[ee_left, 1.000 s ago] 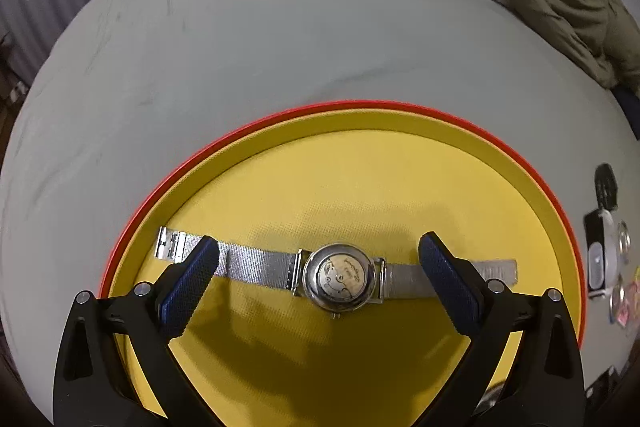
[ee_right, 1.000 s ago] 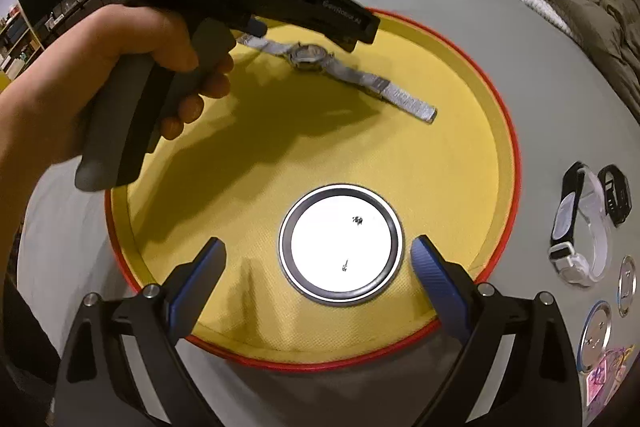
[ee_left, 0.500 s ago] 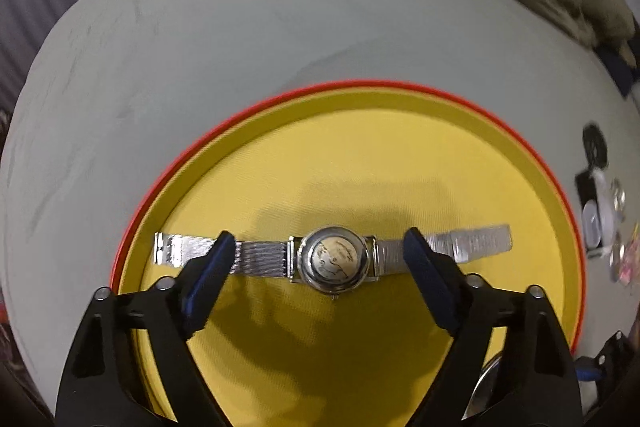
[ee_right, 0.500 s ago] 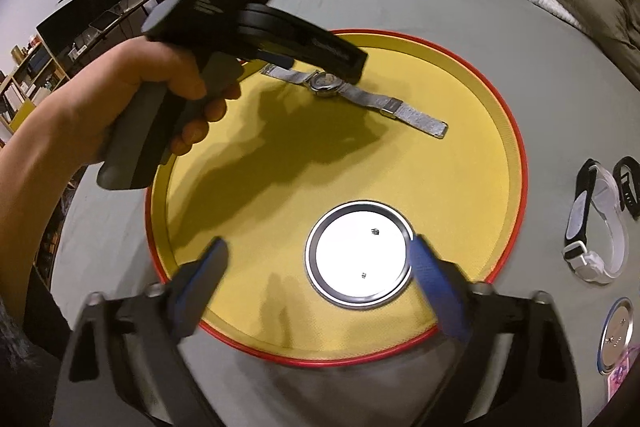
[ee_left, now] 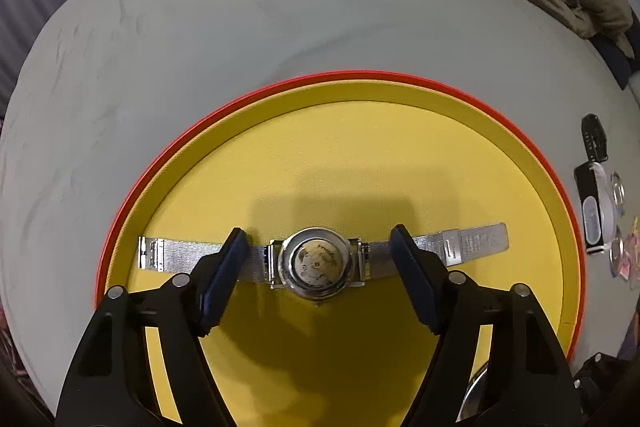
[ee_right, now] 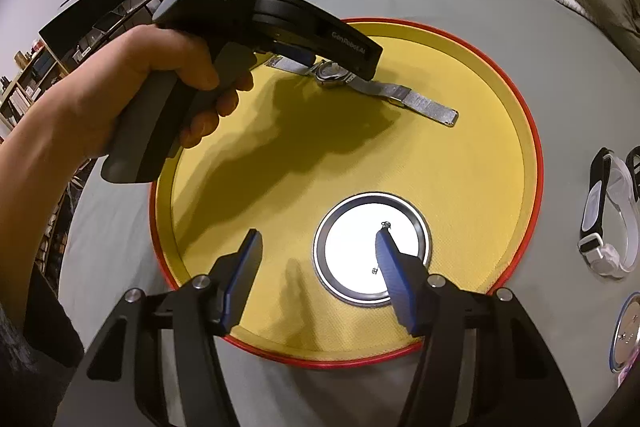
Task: Organize jewelry
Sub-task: 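Lower the left tool onto the silver mesh watch while the right tool lowers onto the round badge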
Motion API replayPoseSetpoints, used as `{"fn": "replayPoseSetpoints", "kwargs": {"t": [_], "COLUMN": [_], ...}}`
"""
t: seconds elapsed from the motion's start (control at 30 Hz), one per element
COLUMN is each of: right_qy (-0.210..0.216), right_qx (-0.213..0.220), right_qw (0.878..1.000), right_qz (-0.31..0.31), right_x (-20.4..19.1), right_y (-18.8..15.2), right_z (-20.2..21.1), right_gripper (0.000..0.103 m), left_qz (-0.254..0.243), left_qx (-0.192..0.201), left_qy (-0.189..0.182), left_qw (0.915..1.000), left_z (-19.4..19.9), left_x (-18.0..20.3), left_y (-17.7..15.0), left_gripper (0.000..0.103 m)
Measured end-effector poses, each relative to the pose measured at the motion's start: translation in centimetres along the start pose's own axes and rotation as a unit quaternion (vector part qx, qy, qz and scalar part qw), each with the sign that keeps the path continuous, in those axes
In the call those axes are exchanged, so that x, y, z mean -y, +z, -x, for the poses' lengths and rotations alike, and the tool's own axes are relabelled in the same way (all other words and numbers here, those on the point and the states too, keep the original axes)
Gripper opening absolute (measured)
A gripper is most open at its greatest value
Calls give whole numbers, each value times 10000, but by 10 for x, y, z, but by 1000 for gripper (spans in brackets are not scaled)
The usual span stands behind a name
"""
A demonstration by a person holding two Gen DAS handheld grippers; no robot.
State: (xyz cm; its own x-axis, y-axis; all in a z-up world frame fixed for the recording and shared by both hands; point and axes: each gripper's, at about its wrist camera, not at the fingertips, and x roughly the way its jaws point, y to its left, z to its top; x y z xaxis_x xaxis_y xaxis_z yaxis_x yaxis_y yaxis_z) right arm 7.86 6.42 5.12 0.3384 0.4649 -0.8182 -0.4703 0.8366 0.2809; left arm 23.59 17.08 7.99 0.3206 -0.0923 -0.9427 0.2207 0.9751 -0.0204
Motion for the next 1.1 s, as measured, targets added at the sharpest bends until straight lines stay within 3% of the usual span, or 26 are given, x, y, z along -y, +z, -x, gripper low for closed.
{"fn": "replayPoseSetpoints", "kwargs": {"t": [0.07,0.27,0.5,1.1], "right_qy": [20,50,-20,-203], "right_qx": [12,20,-46,-138], "right_qw": [10000,9999,10000,9997], "right_qz": [-18,-102,-43,-51], "right_x": [0,-1,-4,3], "right_y": [0,1,1,6], "right_z": [1,0,-4,-11], "right_gripper": [54,45,38,19], "left_qz": [-25,38,-178,-145], "left_qx": [-10,62,79,172], "left_qy": [36,-80,-11,18], "left_qw": [10000,9999,9998,9997], "left_z": [-1,5,6,8], "left_x": [-1,-3,-6,-6], "left_y": [0,-3,-4,-8], "left_gripper": [71,54,46,43]}}
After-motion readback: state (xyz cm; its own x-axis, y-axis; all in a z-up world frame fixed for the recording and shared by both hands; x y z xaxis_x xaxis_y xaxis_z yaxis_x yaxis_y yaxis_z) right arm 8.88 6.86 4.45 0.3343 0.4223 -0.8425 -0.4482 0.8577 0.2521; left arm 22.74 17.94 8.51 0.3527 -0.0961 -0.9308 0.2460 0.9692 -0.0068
